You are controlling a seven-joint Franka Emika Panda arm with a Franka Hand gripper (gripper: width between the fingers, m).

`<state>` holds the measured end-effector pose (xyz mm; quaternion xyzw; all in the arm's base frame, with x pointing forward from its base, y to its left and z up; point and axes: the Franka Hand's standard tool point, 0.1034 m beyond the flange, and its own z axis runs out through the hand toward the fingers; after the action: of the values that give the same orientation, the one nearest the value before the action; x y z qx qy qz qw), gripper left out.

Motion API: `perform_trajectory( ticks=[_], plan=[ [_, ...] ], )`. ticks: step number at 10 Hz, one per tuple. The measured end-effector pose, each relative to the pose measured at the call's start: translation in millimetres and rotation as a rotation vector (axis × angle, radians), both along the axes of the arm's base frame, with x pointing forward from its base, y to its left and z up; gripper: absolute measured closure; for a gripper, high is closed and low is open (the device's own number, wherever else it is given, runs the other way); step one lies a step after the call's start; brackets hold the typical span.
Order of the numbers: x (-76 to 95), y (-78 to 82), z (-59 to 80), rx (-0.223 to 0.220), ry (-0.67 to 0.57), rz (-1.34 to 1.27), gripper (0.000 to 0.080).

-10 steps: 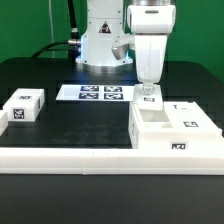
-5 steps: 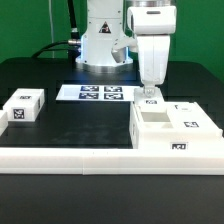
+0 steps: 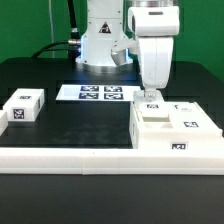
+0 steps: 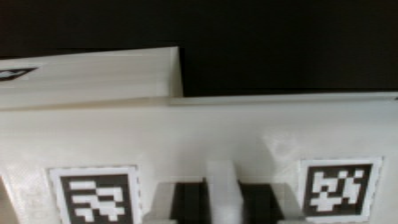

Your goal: Assemble cabinet

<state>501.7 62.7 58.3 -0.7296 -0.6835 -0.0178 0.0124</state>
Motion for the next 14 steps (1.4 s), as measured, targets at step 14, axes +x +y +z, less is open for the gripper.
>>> perform_trajectory(
  ticks=[14],
  plan=[
    [75.1, -6.5, -0.2, 0.026, -0.056, 0.042, 0.0725]
  ],
)
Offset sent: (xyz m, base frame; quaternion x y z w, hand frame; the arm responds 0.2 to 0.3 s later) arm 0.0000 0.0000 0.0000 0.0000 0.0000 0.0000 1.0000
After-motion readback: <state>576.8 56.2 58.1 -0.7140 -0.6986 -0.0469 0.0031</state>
